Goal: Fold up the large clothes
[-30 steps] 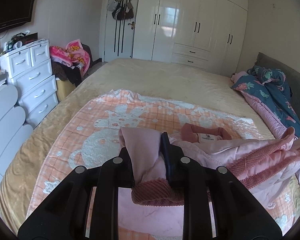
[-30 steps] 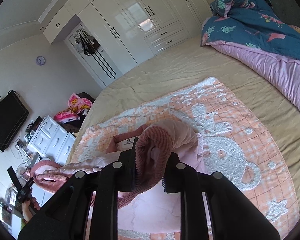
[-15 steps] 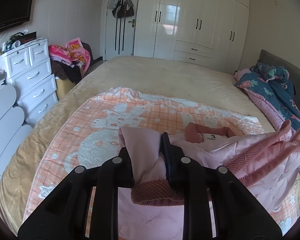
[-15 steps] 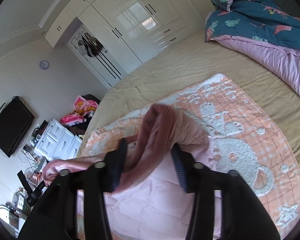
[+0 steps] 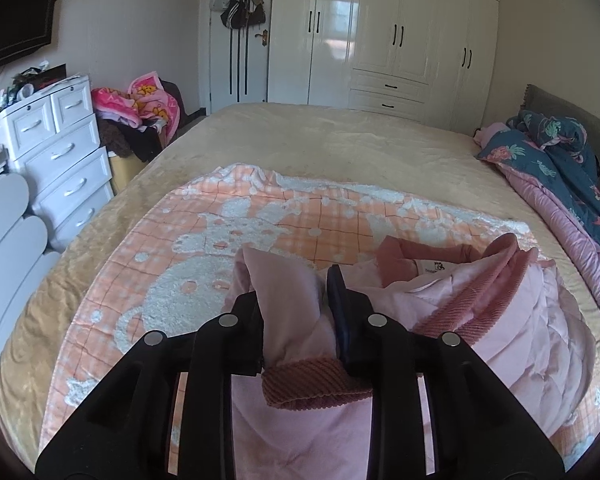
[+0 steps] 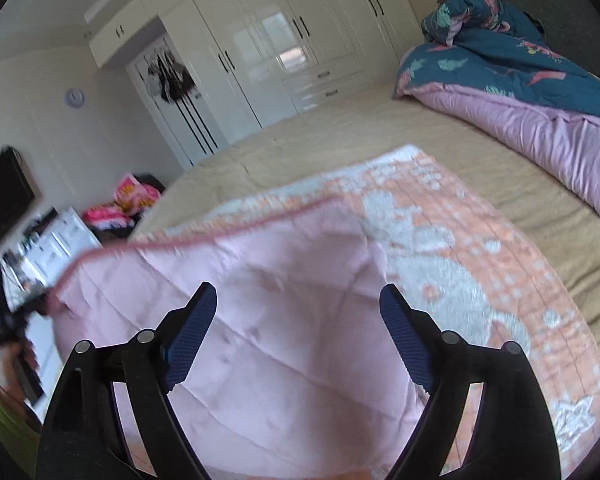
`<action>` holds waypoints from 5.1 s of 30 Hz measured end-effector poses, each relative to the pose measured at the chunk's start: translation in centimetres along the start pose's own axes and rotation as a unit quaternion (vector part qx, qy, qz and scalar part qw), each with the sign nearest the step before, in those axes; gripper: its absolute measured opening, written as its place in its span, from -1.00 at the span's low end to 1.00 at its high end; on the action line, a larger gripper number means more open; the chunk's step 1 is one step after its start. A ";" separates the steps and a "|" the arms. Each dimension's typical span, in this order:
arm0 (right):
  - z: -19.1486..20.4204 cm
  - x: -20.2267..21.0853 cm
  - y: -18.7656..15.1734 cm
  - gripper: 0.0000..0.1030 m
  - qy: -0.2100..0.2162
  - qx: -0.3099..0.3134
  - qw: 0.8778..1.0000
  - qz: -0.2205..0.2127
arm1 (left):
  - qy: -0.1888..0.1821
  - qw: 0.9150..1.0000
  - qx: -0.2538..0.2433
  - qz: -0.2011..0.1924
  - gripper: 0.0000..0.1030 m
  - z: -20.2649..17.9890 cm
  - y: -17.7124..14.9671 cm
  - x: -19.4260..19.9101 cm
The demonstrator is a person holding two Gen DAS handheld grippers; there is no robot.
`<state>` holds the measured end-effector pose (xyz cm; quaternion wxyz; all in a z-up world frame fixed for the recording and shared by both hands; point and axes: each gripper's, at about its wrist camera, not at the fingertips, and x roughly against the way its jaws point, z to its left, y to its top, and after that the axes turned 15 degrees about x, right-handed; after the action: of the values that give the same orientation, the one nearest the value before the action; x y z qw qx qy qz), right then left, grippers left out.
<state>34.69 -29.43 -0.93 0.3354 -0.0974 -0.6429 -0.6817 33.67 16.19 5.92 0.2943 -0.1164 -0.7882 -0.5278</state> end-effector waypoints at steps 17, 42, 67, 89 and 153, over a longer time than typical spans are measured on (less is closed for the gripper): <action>1.2 -1.8 -3.3 0.77 -0.005 0.038 0.999 0.012 | -0.045 0.998 0.006 -0.044 0.73 -1.4 1.0 3.3; 0.2 -4.3 -2.6 -0.59 0.012 0.074 0.997 0.020 | -0.046 0.995 0.030 0.083 -0.53 4.8 -10.3 -3.4; -2.6 -5.3 -3.8 -0.03 -0.052 -0.023 0.998 0.019 | 0.011 0.998 0.028 0.059 -0.43 2.7 -7.2 -6.4; 3.3 5.1 -2.1 0.92 -0.072 0.039 0.995 -0.065 | 0.012 0.999 0.031 0.013 0.81 3.8 -9.2 3.5; -1.6 -7.4 -9.4 0.92 0.060 -0.228 0.972 0.020 | -0.127 0.926 0.320 0.156 0.84 7.5 -14.5 -7.6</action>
<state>35.33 -28.98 -12.99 0.3562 -0.1429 -0.4472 -0.8079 30.01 17.93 -11.64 0.2917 -0.2039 -0.9178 -0.1761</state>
